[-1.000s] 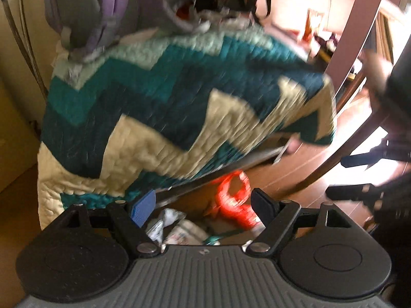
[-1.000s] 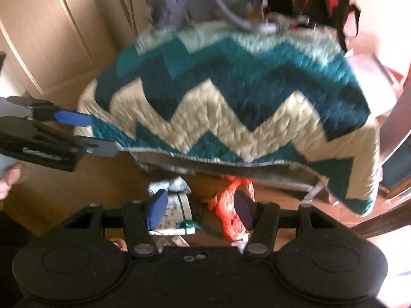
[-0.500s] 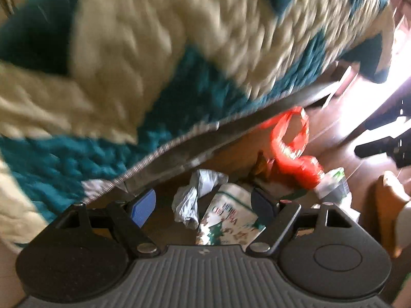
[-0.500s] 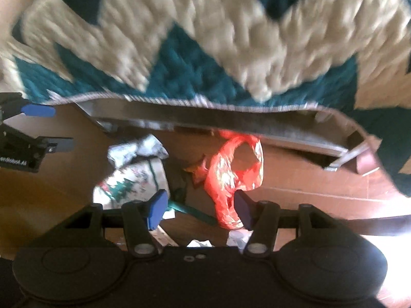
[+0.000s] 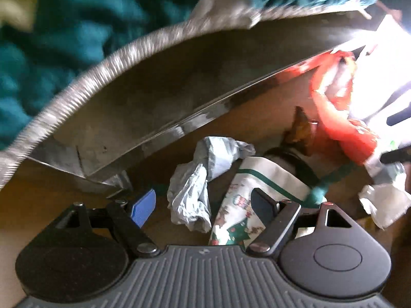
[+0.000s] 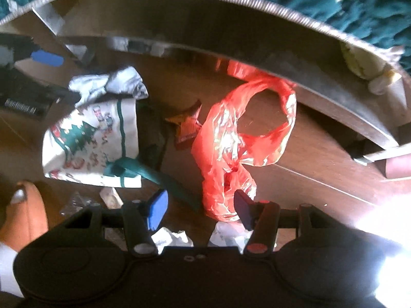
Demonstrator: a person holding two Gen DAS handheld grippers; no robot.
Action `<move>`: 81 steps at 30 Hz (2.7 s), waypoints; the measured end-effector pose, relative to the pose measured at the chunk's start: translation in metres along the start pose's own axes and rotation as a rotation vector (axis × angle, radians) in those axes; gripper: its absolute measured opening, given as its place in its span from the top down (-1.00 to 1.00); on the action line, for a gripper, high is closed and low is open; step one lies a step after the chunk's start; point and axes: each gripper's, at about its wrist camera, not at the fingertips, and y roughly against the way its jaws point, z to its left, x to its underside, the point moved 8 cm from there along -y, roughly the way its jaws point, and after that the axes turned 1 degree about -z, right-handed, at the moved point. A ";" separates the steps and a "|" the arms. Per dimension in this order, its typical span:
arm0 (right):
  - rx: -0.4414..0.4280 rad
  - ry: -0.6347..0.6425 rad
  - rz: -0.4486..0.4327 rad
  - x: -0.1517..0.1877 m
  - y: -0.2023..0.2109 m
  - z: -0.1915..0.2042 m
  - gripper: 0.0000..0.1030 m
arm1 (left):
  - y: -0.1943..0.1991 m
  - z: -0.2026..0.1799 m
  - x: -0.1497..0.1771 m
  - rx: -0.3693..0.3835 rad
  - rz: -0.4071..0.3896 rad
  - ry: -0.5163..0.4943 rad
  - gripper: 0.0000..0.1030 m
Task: Collect trash
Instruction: 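Grasp the grey plastic bag with left gripper while right gripper grasps the red plastic bag, then lift both bags and carry them over the teal trash bin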
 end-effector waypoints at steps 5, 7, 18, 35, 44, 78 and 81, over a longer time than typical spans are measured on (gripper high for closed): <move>-0.001 -0.020 0.022 0.003 -0.022 -0.004 -0.11 | -0.023 -0.009 -0.007 -0.007 -0.020 -0.040 -0.57; 0.003 -0.015 0.028 0.006 -0.029 -0.005 -0.10 | -0.032 -0.011 -0.012 -0.016 -0.024 -0.046 -0.49; 0.068 0.029 0.029 0.009 -0.047 -0.012 -0.11 | -0.074 -0.007 -0.022 -0.031 0.035 -0.010 -0.07; 0.086 0.046 0.063 0.019 -0.024 0.003 0.63 | -0.050 -0.017 -0.011 -0.054 0.042 0.002 0.27; 0.055 -0.047 0.002 0.011 0.048 0.016 0.65 | 0.021 -0.026 -0.021 -0.039 0.022 -0.041 0.27; 0.069 -0.196 -0.693 0.111 0.511 -0.013 0.68 | 0.458 -0.220 -0.089 0.022 -0.425 -0.073 0.26; 0.106 -0.206 -0.759 0.129 0.549 -0.029 0.68 | 0.494 -0.246 -0.103 0.029 -0.485 -0.089 0.26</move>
